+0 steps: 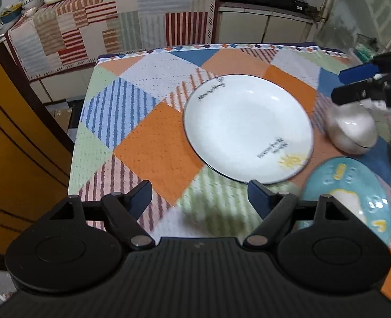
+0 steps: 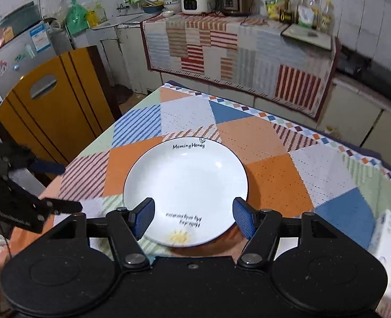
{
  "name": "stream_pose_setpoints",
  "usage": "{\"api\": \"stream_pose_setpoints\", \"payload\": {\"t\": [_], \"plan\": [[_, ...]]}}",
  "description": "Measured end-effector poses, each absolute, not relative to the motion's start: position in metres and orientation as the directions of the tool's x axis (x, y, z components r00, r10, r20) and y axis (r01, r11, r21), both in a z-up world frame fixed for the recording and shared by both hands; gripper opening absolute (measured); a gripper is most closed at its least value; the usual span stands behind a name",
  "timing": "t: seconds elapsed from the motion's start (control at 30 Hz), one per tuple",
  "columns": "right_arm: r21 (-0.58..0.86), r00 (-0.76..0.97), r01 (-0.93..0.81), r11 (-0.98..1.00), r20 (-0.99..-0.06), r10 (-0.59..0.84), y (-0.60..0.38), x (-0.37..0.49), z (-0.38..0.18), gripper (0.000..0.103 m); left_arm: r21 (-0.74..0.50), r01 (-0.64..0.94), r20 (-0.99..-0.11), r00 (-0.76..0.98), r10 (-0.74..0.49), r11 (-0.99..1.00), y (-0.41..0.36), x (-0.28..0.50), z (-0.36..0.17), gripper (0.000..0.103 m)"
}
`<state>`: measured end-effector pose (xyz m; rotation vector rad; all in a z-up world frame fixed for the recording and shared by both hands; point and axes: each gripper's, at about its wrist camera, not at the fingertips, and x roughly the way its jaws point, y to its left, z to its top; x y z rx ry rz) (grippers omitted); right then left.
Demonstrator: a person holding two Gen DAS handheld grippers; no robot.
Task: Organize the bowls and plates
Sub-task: 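Grasp the rim of the white Morning Honey plate with the left gripper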
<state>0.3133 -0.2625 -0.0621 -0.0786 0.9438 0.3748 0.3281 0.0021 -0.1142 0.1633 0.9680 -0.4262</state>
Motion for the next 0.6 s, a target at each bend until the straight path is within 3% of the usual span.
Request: {"api": "stream_pose_setpoints", "payload": {"t": [0.2, 0.43, 0.6], "plan": [[0.099, 0.466, -0.323, 0.941, -0.849, 0.250, -0.276, 0.357, -0.097, 0.067, -0.038, 0.410, -0.812, 0.519, -0.268, 0.911, 0.002, 0.355, -0.140, 0.078], [0.089, 0.458, -0.315, 0.945, -0.858, 0.233, -0.277, 0.383, -0.133, 0.064, -0.067, 0.398, -0.819, 0.502, -0.278, 0.915, -0.012, 0.373, -0.164, 0.071], [0.130, 0.410, -0.283, 0.950, -0.879, 0.242, -0.285, 0.402, -0.156, 0.046, -0.148, 0.372, -0.821, 0.470, -0.323, 0.916, -0.012, 0.383, -0.175, 0.062]]}}
